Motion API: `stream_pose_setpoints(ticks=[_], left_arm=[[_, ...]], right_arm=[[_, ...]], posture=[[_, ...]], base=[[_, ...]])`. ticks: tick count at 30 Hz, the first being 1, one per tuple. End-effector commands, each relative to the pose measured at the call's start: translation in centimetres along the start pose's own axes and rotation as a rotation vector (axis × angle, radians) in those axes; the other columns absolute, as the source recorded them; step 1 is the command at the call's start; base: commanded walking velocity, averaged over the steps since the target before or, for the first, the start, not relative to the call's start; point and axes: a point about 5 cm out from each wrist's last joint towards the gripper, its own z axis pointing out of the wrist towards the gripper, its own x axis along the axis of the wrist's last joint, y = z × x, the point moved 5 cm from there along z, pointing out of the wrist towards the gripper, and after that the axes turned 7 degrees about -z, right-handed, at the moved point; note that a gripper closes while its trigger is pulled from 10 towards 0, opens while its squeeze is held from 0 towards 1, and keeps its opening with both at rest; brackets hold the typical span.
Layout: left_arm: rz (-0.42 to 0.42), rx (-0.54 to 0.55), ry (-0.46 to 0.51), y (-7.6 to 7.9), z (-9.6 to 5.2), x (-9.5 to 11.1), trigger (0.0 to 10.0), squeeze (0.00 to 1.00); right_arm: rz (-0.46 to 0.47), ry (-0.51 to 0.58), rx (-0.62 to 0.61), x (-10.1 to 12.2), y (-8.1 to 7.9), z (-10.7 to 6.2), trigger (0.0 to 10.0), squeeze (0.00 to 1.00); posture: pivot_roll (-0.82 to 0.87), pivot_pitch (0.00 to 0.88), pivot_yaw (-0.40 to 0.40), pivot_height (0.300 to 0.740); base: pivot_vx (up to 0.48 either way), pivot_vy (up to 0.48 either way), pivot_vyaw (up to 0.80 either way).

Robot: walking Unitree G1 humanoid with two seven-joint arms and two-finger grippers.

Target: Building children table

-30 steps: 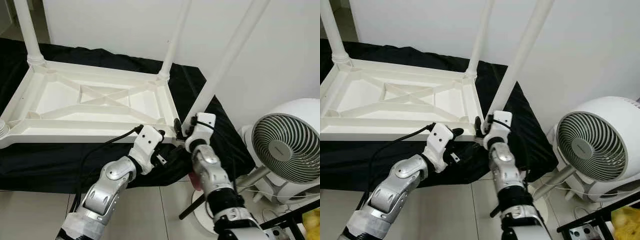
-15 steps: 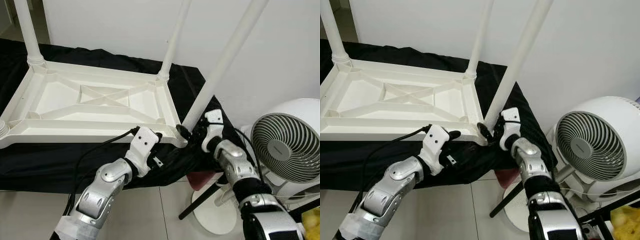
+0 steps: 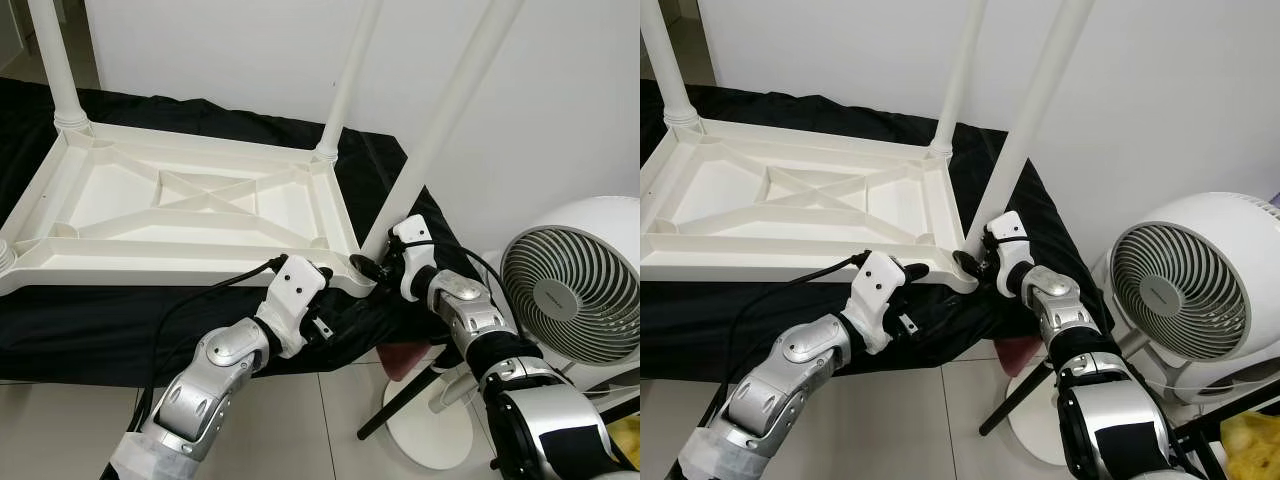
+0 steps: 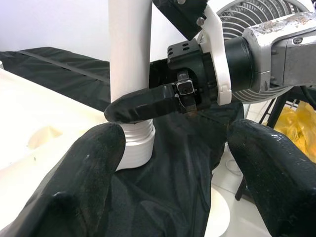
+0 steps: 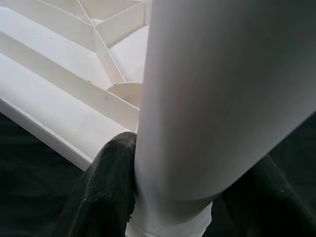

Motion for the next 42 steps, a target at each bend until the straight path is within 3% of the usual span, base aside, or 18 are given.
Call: stream_pose_setpoints(ticks=[1, 8, 9, 12, 13, 14, 16, 20, 23, 26, 29, 34, 36, 37, 38, 39, 42], left_arm=[[-0.013, -0.091, -0.018, 1.3, 0.2, -0.3, 10.0, 0.00], [-0.013, -0.089, -0.018, 1.2, 0.2, -0.2, 10.0, 0.00], [-0.012, -0.090, -0.018, 1.2, 0.2, -0.2, 10.0, 0.00], [-0.012, -0.090, -0.018, 1.2, 0.2, -0.2, 10.0, 0.00], [-0.016, -0.077, -0.016, 1.0, 0.2, -0.2, 10.0, 0.00], [-0.016, -0.077, -0.016, 1.0, 0.2, -0.2, 10.0, 0.00], [-0.019, -0.061, -0.013, 0.8, 0.2, -0.2, 10.0, 0.00], [-0.018, -0.053, -0.011, 0.7, 0.2, -0.3, 10.0, 0.00], [-0.017, -0.052, -0.011, 0.6, 0.2, -0.2, 10.0, 0.00], [-0.016, -0.046, -0.005, 0.4, 0.4, -0.1, 10.0, 0.00], [-0.016, -0.041, -0.002, 0.3, 0.4, 0.0, 10.0, 0.00], [-0.006, -0.023, 0.006, 0.1, 0.5, 0.1, 10.0, 0.00], [0.014, 0.007, 0.015, -0.4, 0.5, 0.3, 10.0, 0.00], [0.023, 0.020, 0.018, -0.6, 0.5, 0.3, 10.0, 0.00], [0.029, 0.028, 0.020, -0.8, 0.4, 0.4, 10.0, 0.00], [0.031, 0.040, 0.023, -1.0, 0.4, 0.5, 10.0, 0.00], [0.033, 0.061, 0.031, -1.5, 0.3, 0.6, 10.0, 0.00]], right_arm=[[-0.010, -0.061, 0.044, -1.6, -0.7, -0.4, 0.0, 0.00], [0.009, -0.052, 0.024, -1.9, -0.2, -0.8, 0.0, 0.00], [0.016, -0.042, -0.003, -1.8, 0.2, -0.9, 2.4, 0.00], [0.016, -0.042, -0.003, -1.8, 0.2, -0.9, 2.4, 0.00], [0.073, -0.027, -0.140, -1.7, 1.3, -0.8, 10.0, 0.00], [0.073, -0.027, -0.140, -1.7, 1.3, -0.8, 10.0, 0.00], [0.145, -0.051, -0.299, -2.3, 1.9, -0.7, 10.0, 0.00], [0.227, -0.066, -0.469, -2.9, 1.5, -0.5, 10.0, 0.00], [0.241, -0.065, -0.500, -2.9, 1.4, -0.4, 10.0, 0.00], [0.286, -0.051, -0.727, -2.3, 1.7, -0.9, 10.0, 0.00], [0.324, -0.038, -0.818, -2.0, 1.3, -1.0, 10.0, 0.00], [0.324, 0.023, -0.728, -0.4, -0.2, 0.4, 10.0, 0.00], [0.295, 0.060, -0.713, 0.2, 0.7, -0.1, 10.0, 0.00], [0.284, 0.066, -0.728, 0.3, 1.4, -0.5, 10.0, 0.29], [0.278, 0.069, -0.737, 0.3, 1.8, -0.8, 10.0, 0.29], [0.295, 0.094, -0.727, 0.5, 2.0, -1.0, 10.0, 1.00], [0.294, 0.137, -0.722, 1.2, 2.6, -1.5, 10.0, 1.00]], posture=[[0.04, 0.000, -0.209, 0.740], [0.03, 0.000, -0.205, 0.740], [0.02, 0.000, -0.208, 0.740], [0.02, 0.000, -0.208, 0.740], [0.02, 0.000, -0.208, 0.740], [0.02, 0.000, -0.208, 0.740], [0.01, 0.000, -0.204, 0.740], [0.00, 0.002, -0.198, 0.740], [0.00, 0.002, -0.196, 0.740], [0.00, 0.005, -0.192, 0.740], [0.00, 0.007, -0.190, 0.740], [0.00, 0.007, -0.189, 0.740], [0.00, 0.008, -0.191, 0.740], [0.00, 0.008, -0.191, 0.740], [0.00, 0.008, -0.191, 0.740], [0.00, 0.008, -0.194, 0.740], [0.00, 0.008, -0.194, 0.740]], base=[[0.000, 0.000, 0.00], [0.000, 0.000, 0.00], [0.000, 0.000, 0.00], [0.000, 0.000, 0.00], [0.000, 0.000, 0.00], [0.000, 0.000, 0.00], [0.000, 0.000, 0.00], [0.000, 0.000, 0.00], [0.000, 0.000, 0.00], [0.000, 0.000, 0.00], [0.000, 0.000, 0.00], [0.000, 0.000, 0.00], [0.000, 0.000, 0.00], [0.000, 0.000, 0.00], [0.000, 0.000, 0.00], [0.000, 0.000, 0.00], [0.000, 0.000, 0.00]])
